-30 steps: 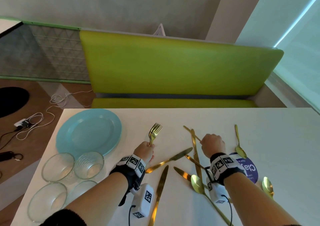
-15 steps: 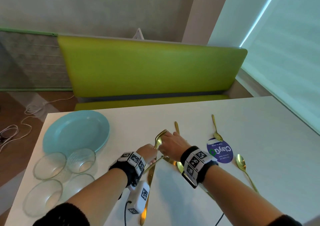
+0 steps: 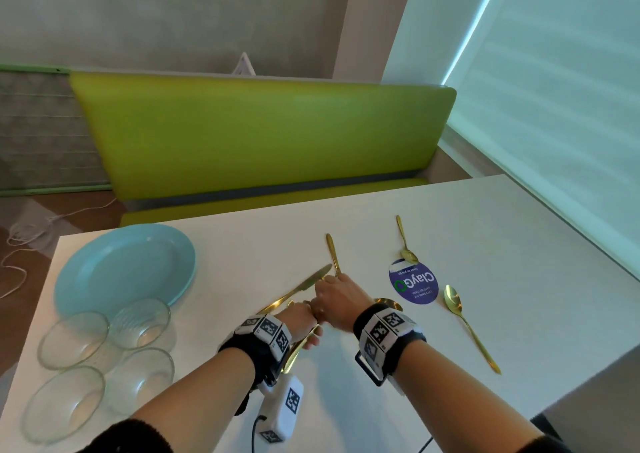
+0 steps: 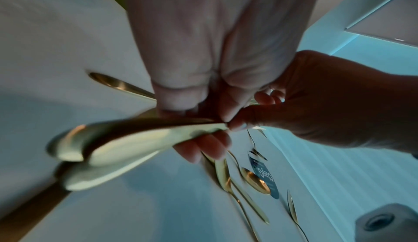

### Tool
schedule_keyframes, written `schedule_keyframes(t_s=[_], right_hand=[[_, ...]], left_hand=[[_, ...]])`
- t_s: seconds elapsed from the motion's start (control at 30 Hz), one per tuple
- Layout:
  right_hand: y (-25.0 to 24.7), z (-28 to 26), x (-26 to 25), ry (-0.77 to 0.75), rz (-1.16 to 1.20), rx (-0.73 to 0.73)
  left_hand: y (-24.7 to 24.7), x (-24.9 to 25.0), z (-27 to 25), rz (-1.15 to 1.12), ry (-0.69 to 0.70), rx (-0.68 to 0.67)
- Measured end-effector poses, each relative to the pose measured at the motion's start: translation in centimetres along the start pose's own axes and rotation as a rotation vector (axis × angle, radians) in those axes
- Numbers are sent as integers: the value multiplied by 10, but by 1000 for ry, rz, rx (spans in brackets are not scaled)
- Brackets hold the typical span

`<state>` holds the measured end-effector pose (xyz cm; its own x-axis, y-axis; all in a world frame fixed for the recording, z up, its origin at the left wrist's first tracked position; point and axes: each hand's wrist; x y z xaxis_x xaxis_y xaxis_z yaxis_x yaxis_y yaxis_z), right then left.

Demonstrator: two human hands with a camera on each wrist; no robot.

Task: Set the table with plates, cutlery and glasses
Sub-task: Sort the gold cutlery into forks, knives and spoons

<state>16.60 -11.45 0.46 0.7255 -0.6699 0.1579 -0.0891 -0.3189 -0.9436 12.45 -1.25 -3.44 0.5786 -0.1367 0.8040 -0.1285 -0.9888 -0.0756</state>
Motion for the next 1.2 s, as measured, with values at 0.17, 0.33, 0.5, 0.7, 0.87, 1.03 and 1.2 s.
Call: schedule_keyframes(t_s=[0.17, 0.33, 0.5, 0.7, 0.87, 1.03, 1.2], right_hand=[[10, -6, 2, 7, -14, 71], [25, -4, 10, 69, 10, 90], [35, -5, 14, 176, 118, 220], [33, -9, 17, 373, 296, 190], [43, -1, 23, 547, 521, 25], [41, 10, 26, 604, 822, -37], [37, 19, 28, 689, 911, -45]], left_hand=[[9, -2, 5, 10, 22, 14], [14, -3, 12, -19, 14, 8], [15, -5, 19, -53, 73, 6], [6, -6, 29, -116, 77, 69], [-2, -7, 34, -114, 83, 121], [-2, -9, 37, -77, 106, 100], [0, -2, 36, -92, 143, 66]])
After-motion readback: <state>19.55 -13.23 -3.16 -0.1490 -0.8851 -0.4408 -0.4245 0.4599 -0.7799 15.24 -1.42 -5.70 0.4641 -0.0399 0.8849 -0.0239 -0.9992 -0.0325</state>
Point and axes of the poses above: each hand's wrist, its own z-axis towards the middle knuckle, its own y-axis out of the palm, x = y × z, and after that the axes turned 9 degrees about y, right-handed
